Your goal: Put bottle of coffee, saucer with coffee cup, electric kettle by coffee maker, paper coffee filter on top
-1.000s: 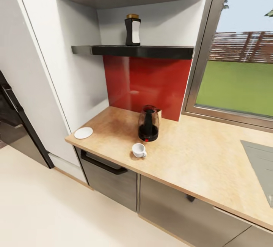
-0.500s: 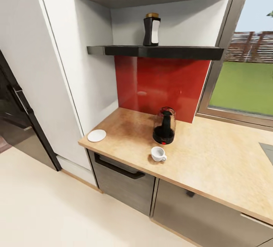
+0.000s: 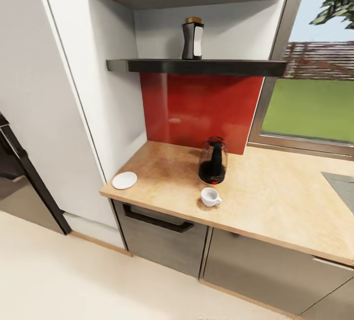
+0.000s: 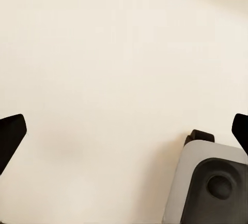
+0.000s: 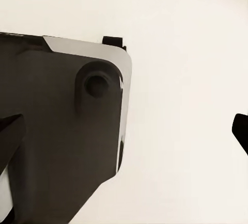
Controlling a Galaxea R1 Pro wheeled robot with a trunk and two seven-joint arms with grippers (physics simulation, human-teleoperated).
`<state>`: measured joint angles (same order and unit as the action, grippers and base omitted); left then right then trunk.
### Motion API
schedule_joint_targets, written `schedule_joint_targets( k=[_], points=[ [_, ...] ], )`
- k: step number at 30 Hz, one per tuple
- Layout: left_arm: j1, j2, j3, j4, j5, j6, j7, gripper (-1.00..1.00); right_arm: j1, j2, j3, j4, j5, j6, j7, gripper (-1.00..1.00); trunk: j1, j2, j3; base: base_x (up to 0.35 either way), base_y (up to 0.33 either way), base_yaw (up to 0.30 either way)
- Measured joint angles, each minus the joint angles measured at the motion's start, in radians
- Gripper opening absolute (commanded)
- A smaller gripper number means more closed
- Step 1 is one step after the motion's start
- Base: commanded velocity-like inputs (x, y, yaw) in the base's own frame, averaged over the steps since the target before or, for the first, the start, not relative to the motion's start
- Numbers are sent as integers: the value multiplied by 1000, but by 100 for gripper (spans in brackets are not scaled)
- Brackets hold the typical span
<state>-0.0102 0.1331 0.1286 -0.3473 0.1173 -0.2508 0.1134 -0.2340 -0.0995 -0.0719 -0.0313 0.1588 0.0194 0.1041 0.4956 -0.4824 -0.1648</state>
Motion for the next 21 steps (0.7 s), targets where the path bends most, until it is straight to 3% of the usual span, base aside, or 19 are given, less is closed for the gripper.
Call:
schedule_joint_targets(
  k=[10,21],
  points=[
    [0,0,0,0,0,-5,0,100,0,3,0,0,0,0,0,100,0,0,0,-95,306,-276],
    [0,0,0,0,0,-5,0,100,0,9,0,0,-1,0,-2,100,0,0,0,-4,24,-276]
  ],
)
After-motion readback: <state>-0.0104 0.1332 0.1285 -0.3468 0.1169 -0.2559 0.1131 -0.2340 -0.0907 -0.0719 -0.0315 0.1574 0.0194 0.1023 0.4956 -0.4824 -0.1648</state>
